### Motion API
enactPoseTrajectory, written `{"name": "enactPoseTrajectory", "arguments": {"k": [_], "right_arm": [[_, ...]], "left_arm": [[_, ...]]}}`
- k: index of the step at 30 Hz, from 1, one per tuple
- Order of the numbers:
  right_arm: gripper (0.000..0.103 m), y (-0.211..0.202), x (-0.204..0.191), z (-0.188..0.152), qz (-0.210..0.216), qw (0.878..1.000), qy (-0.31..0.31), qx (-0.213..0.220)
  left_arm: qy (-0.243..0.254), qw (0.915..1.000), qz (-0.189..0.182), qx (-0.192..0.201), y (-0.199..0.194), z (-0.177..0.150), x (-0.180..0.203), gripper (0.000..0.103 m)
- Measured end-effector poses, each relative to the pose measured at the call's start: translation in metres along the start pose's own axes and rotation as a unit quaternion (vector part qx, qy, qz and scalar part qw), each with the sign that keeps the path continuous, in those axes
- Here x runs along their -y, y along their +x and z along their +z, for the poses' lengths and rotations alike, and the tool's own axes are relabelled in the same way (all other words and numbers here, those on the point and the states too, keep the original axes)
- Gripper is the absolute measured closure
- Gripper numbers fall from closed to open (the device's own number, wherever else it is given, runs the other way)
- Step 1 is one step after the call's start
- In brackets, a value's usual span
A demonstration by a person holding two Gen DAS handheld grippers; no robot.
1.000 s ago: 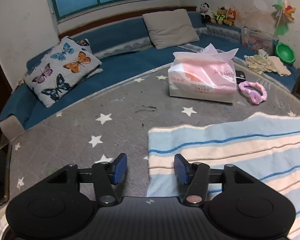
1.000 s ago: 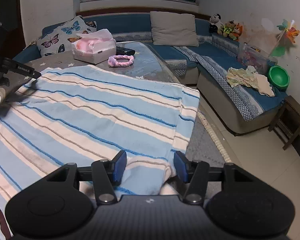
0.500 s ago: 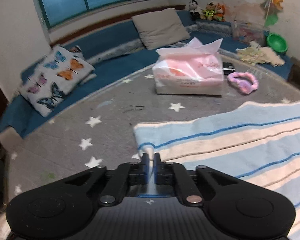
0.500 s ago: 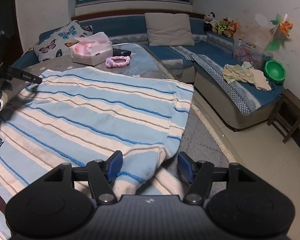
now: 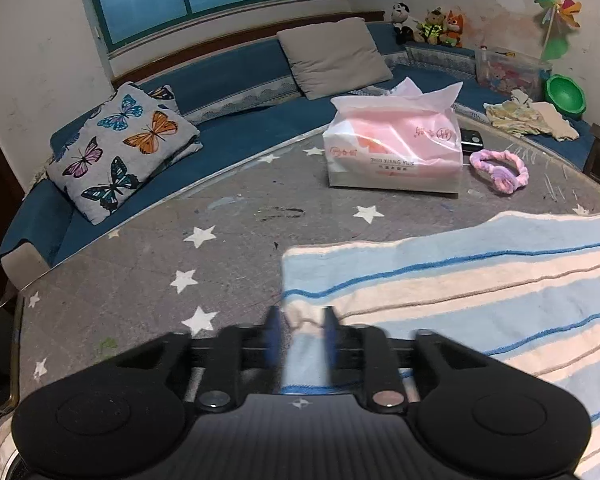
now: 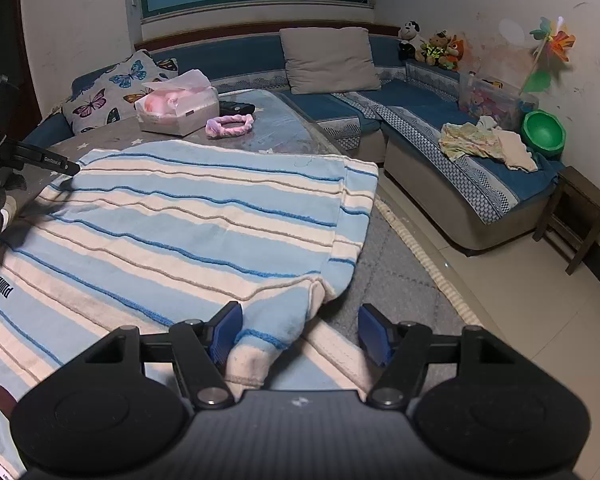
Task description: Fold clothes
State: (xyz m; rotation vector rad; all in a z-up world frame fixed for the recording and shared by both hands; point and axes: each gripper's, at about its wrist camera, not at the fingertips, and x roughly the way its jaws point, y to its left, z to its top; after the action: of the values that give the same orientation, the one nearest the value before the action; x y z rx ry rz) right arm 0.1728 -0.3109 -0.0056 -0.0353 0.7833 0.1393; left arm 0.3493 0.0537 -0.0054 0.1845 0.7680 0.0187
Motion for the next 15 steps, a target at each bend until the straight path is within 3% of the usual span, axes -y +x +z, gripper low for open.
{"name": "enactPoseTrajectory", "arguments": {"k": [5,15], "right_arm": [[0.037,-0.002,-0.001,-0.001,0.001,1.0,-0.001,0.0],[0.037,-0.004,-0.002,-0.003,0.001,1.0,0.005,0.0]], "left_arm": [[-0.015,0.9998,-0.008,-0.007,-0.002,-0.001,-0.005,0.053],[-0.022,0.9986,-0.049,-0.005,-0.014,-0.004,-0.004,0.047]]}}
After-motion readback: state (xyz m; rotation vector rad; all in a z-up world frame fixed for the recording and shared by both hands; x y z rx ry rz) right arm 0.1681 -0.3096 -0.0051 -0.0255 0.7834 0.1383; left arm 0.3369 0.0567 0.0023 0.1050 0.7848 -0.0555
